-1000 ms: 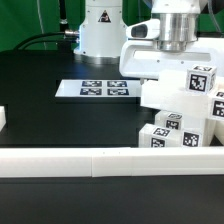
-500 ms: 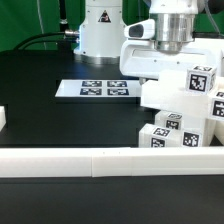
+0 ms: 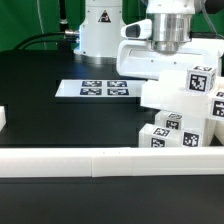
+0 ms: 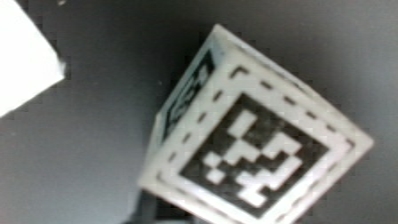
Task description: Assemble chair
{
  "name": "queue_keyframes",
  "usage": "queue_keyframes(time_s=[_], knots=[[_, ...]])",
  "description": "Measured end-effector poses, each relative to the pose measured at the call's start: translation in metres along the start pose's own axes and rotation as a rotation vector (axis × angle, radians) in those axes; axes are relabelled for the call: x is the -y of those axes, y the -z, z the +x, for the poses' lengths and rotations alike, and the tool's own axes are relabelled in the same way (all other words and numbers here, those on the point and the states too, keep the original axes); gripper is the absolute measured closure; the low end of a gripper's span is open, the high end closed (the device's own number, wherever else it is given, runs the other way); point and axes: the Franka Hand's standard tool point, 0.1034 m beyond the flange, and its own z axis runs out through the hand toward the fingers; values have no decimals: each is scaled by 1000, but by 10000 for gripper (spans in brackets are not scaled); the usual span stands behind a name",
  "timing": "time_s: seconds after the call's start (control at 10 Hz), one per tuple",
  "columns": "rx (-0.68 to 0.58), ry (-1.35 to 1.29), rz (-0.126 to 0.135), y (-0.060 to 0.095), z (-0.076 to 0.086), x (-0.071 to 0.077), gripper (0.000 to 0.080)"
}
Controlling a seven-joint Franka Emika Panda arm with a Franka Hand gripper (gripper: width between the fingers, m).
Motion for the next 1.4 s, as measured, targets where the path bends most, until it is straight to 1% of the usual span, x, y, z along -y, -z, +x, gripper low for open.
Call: queue_keyframes(time_s=[0.1,0.2,0.7,0.8,0.9,1.0,1.1,1.2,1.3,1.4], knots=[[0,2,0,0,0,0,772],[0,2,0,0,0,0,790],[0,2,1,0,0,0,798],[0,2,1,0,0,0,718],[0,3,1,0,0,1,533],[-1,11,4,2,-1,3,399],[-1,14,9,5,-1,6,399],[-6,15,17,9,1,8,226],[-11,21,22,12,5,7,173],[-13,18,24,13,7,7,173]])
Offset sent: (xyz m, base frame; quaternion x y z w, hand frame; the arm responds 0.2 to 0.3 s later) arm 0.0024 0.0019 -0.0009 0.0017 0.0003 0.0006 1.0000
